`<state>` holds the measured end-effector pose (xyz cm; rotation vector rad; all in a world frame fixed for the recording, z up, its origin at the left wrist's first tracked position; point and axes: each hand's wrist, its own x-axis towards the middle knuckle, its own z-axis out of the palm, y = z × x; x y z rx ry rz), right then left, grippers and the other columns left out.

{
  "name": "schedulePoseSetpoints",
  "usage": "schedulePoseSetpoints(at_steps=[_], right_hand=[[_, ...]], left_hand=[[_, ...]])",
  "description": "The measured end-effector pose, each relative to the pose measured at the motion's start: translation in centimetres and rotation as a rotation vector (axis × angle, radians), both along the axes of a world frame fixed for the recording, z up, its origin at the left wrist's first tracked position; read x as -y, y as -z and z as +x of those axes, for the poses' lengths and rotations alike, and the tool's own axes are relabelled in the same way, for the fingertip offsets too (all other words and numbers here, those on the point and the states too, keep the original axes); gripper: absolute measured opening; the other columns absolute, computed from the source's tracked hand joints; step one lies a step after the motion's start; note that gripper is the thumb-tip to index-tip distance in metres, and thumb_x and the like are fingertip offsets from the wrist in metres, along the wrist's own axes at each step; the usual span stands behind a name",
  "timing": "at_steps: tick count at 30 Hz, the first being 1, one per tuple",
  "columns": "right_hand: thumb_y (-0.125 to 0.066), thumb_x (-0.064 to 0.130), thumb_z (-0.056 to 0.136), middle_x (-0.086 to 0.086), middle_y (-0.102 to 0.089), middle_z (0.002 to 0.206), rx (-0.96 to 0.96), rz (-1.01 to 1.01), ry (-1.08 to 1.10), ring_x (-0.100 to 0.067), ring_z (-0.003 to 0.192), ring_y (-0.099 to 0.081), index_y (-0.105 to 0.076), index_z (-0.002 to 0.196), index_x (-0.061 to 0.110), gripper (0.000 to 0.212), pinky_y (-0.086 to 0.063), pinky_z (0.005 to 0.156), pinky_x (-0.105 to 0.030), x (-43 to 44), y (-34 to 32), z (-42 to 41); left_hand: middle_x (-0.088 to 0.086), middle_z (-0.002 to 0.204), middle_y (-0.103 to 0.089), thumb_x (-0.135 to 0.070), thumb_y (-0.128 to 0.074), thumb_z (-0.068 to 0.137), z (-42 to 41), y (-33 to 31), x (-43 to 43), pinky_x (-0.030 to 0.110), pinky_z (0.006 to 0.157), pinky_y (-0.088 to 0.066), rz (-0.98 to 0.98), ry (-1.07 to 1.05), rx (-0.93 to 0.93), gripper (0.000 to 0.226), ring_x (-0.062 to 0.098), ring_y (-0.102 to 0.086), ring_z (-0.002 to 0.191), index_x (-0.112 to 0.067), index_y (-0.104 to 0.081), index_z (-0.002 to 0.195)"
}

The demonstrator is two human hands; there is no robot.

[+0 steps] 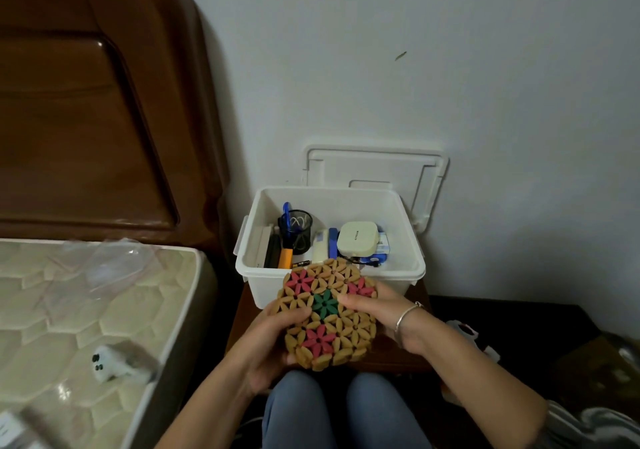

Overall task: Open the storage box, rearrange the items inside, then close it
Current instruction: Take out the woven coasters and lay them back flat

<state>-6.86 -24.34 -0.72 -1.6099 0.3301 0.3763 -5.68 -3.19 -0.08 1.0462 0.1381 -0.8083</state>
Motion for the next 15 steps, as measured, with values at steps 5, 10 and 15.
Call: schedulePoseSetpoints(at_steps=[5,10,15], right_hand=[[-0.060,0.053,0.083,0.008,-0.058,0.120,0.361,-0.819,-0.008,-0.011,0.114,-0.052,-0.056,0.116,0.022,0.045,-0.043,0.093,-0.028,2.9,1.9,4.4],[-0.050,0.038,0.094,0.001,-0.057,0.128,0.323,-1.338,-0.405,-0.020,0.116,-0.052,-0.046,0.132,0.025,0.040,-0.040,0.099,-0.037,5.2,5.1,6.2],[-0.044,0.022,0.099,-0.004,-0.058,0.128,0.410,-1.218,-0.334,-0.022,0.117,-0.051,-0.052,0.130,0.018,0.033,-0.038,0.098,-0.031,5.8,6.1,6.9]], left_hand=[[0.018,0.122,-0.067,-0.010,-0.072,0.077,1.0,1.7,-1.9,0.045,0.073,-0.059,-0.058,-0.100,0.004,0.055,0.038,-0.066,0.108,-0.015,-0.056,0.129],[0.019,0.123,-0.066,-0.009,-0.072,0.077,2.0,2.2,-4.2,0.044,0.074,-0.059,-0.093,-0.168,-0.001,0.058,0.038,-0.066,0.109,-0.013,-0.054,0.132],[0.018,0.120,-0.068,-0.013,-0.064,0.078,2.7,1.4,-5.9,0.046,0.079,-0.060,-0.048,-0.235,0.046,0.053,0.035,-0.067,0.108,-0.011,-0.055,0.130]])
